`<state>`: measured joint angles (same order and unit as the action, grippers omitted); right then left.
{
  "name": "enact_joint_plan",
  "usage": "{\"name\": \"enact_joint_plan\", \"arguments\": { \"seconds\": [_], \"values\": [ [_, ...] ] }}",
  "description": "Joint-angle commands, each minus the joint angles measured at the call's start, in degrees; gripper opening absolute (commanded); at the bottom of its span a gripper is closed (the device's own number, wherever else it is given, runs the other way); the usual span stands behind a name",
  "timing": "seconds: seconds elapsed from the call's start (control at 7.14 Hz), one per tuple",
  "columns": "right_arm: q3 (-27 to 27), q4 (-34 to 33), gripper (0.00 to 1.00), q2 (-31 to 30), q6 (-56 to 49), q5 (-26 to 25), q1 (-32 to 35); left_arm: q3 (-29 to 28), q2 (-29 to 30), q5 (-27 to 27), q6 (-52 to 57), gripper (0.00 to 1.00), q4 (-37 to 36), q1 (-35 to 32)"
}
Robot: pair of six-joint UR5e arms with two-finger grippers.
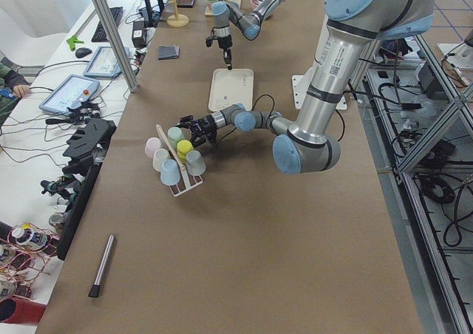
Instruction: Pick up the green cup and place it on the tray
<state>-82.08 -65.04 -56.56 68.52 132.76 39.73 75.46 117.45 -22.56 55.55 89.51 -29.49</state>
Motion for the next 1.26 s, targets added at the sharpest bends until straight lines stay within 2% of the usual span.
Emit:
{"name": "enact_joint_plan", "arguments": {
  "seconds": [0.0, 0.14, 0.28, 0.42, 0.56, 0.7, 0.84, 0.98, 1.12],
  "values": [
    [-0.18, 0.09, 0.49, 0.04, 0.2, -0.13, -0.8, -1.53, 0.06, 0.06, 0.0, 0.97, 1.62, 0.05],
    [-1.49, -0.17, 0.56, -0.39, 0.03, 0.13, -0.8, -1.81, 0.06, -0.03, 0.0, 0.97, 2.33, -0.04],
    [-3.33, -0.7, 0.7, -0.92, 0.12, -0.48, -0.71, -1.81, 0.06, -0.03, 0.0, 0.96, 2.43, -0.13],
    [-3.95, -0.96, 0.72, -1.88, -0.06, -1.62, 1.47, -1.81, 0.06, -0.03, 0.0, 0.83, 2.43, -0.13],
    [-6.83, -3.05, 0.74, -4.76, -0.84, -1.72, 4.1, -1.55, 0.06, -0.03, 0.17, 0.73, 2.43, -0.21],
    [-11.12, -9.86, 0.8, -7.4, -3.37, -1.8, 7.34, -1.28, 0.06, -0.11, 2.44, 0.43, 3.65, -0.56],
    [-15.34, -19.07, 0.81, -9.69, -12.79, -1.8, 10.25, -1.37, -0.2, -0.46, 7.59, 0.42, 8.88, -1.18],
    [-18.6, -28.64, 0.89, -11.1, -20.2, -2.67, 14.11, -2.5, -0.55, -0.47, 12.52, 0.41, 14.67, -1.62],
    [-19.68, -30.39, 0.89, -15.47, -28.45, -1.99, 21.02, -3.3, -0.56, -0.47, 12.91, 0.41, 16.04, -1.53]
  ]
}}
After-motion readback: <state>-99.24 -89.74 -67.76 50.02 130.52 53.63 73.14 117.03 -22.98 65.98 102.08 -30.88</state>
